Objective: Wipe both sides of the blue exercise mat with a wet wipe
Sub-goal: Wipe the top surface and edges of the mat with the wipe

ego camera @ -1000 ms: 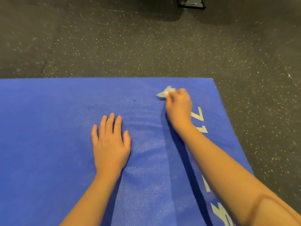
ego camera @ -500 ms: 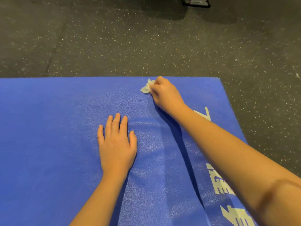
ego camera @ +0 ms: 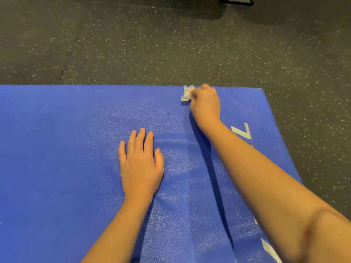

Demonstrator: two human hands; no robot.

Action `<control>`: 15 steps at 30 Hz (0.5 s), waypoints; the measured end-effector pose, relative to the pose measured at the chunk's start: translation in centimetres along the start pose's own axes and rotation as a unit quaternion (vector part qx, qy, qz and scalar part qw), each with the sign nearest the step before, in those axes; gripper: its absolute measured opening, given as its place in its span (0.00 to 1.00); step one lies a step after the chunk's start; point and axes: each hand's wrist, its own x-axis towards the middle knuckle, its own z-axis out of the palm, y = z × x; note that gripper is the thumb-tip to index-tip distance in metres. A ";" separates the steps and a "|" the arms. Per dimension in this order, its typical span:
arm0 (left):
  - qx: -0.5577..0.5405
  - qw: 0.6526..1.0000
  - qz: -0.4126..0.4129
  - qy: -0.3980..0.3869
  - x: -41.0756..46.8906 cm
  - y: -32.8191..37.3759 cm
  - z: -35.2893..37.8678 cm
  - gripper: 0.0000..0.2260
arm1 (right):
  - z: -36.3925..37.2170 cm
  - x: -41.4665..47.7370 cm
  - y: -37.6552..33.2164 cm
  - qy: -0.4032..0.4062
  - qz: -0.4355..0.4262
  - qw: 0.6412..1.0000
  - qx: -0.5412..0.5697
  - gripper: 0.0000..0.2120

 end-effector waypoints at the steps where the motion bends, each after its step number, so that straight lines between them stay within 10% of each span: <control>1: 0.001 1.000 -0.001 0.001 0.0 0.0 0.0 0.24 | 0.0 -0.5 -0.8 0.003 0.008 1.000 0.018 0.09; 6: 0.006 1.000 -0.002 0.000 0.0 0.0 0.0 0.23 | -0.2 -4.6 -3.2 -0.071 -0.270 0.957 0.078 0.13; 12: -0.008 1.000 0.001 0.008 0.0 -0.1 0.0 0.23 | -1.0 -3.2 0.5 0.031 0.052 0.998 -0.016 0.10; 15: -0.007 1.000 -0.001 0.006 0.0 -0.1 0.1 0.23 | 0.0 -7.6 -0.6 0.039 -0.114 0.989 0.085 0.07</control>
